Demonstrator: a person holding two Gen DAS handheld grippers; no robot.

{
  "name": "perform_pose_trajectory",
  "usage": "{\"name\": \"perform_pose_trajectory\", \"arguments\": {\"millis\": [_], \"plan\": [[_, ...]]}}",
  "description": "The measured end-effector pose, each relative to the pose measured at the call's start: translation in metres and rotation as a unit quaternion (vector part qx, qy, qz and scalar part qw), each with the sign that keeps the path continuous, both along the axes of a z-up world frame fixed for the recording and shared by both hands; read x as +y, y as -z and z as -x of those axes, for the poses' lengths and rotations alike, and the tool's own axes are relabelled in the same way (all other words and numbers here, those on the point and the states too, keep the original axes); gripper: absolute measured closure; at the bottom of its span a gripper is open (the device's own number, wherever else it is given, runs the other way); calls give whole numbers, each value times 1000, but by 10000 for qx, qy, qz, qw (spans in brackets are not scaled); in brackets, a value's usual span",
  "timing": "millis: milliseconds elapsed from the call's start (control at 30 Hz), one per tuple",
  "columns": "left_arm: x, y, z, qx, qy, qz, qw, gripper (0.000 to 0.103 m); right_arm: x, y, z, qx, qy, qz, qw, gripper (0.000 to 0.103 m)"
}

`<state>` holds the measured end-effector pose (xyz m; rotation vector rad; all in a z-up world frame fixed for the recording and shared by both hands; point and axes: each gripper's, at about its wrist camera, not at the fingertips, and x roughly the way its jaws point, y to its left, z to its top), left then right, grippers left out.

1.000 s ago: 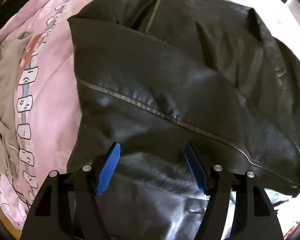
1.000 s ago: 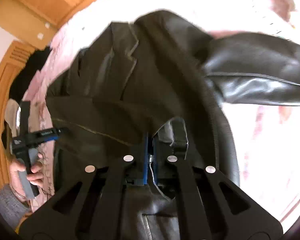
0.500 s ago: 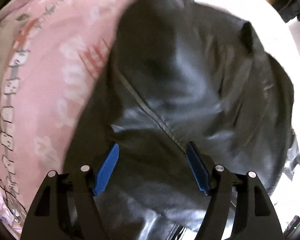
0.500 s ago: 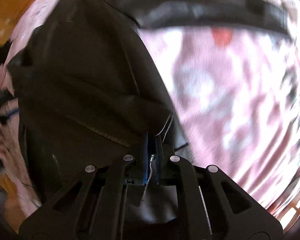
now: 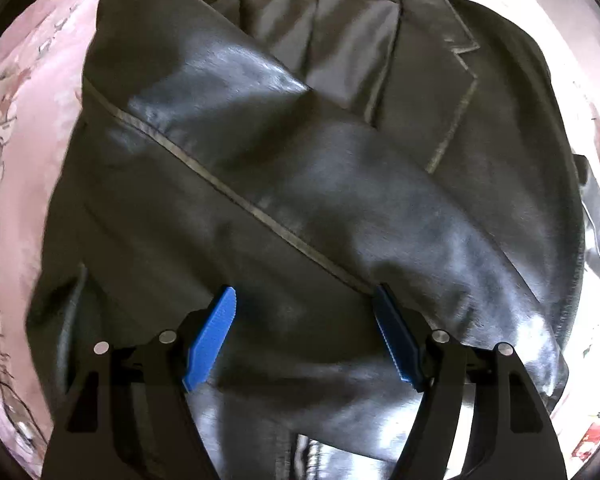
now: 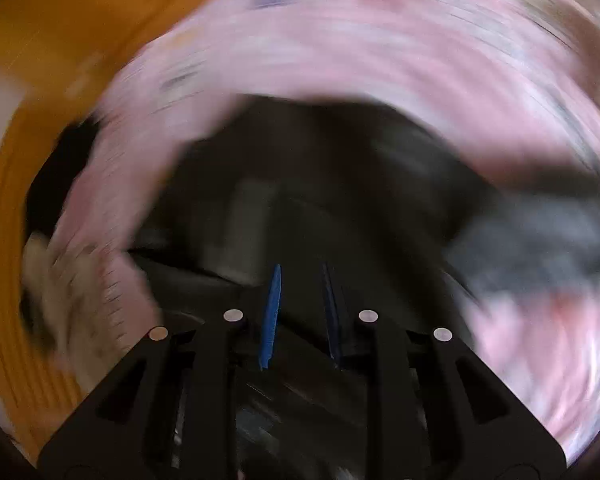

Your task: Fold large clothes

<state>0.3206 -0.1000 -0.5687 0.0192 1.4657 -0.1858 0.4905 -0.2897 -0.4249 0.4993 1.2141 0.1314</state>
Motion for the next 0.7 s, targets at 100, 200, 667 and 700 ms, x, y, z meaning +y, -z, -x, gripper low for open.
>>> {"name": "perform_pose_trajectory", "arguments": {"millis": [100,200,667,700], "plan": [[-5,10,9,-19,-29,-58,10000,35,78,15,-82,298,-1174,-20,9926,82],[-16,13,22,-268,271,-285,9989,35,137,51,-130,1065,-1757,25,9787,82],[-29,19,40,-649,982,-147,9929,38,181,96,-170,2183,-1081,-291,9694,66],[-29,19,41,-658,1007,-157,9926,38,181,93,-172,2118,-1023,-427,9710,50]]}}
